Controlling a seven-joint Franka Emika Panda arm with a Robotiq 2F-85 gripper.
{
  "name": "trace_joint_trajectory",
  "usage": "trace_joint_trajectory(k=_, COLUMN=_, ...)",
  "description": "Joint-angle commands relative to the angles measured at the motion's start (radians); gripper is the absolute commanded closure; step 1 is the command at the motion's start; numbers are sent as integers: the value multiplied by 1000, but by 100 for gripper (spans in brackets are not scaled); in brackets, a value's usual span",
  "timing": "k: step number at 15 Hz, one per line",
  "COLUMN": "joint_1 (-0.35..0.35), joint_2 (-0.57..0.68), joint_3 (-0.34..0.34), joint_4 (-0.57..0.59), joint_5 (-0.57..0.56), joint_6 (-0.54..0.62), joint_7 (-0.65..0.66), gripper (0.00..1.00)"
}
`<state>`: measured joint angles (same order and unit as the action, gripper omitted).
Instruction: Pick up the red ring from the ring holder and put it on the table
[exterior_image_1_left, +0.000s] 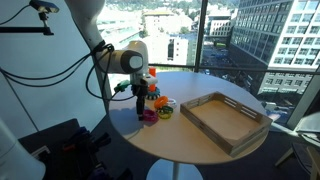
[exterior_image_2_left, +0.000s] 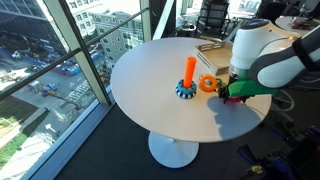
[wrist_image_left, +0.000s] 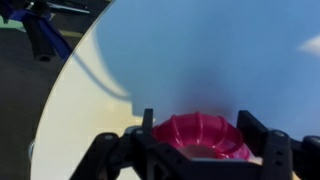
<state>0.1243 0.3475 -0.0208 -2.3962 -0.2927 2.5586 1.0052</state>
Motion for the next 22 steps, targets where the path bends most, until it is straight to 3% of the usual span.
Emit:
trace_joint_trajectory(k=1, joint_1=16, joint_2=9, joint_3=-17, joint_4=24, joint_5=34, joint_6=-33, joint_7=-51, gripper=29)
trace_joint_trajectory(k=3, joint_1=15, joint_2=8, joint_3=-19, joint_4=23, joint_5=37, joint_6=-33, joint_7=-58, gripper=12)
trace_joint_trajectory(k=5, joint_1=15, joint_2=5, joint_3=-21, joint_4=21, joint_5=41, joint_6=-35, joint_7=-63, gripper=2)
trace_joint_trajectory(k=18, joint_1=17, joint_2=-83, joint_3=-9, joint_4=25, joint_5=82, joint_6=-110, joint_7=-140, gripper=0)
trace_joint_trajectory(k=22, joint_1=10, joint_2=-128, joint_3=24, joint_4=40, joint_5=130, joint_6=-168, joint_7=-230, gripper=0)
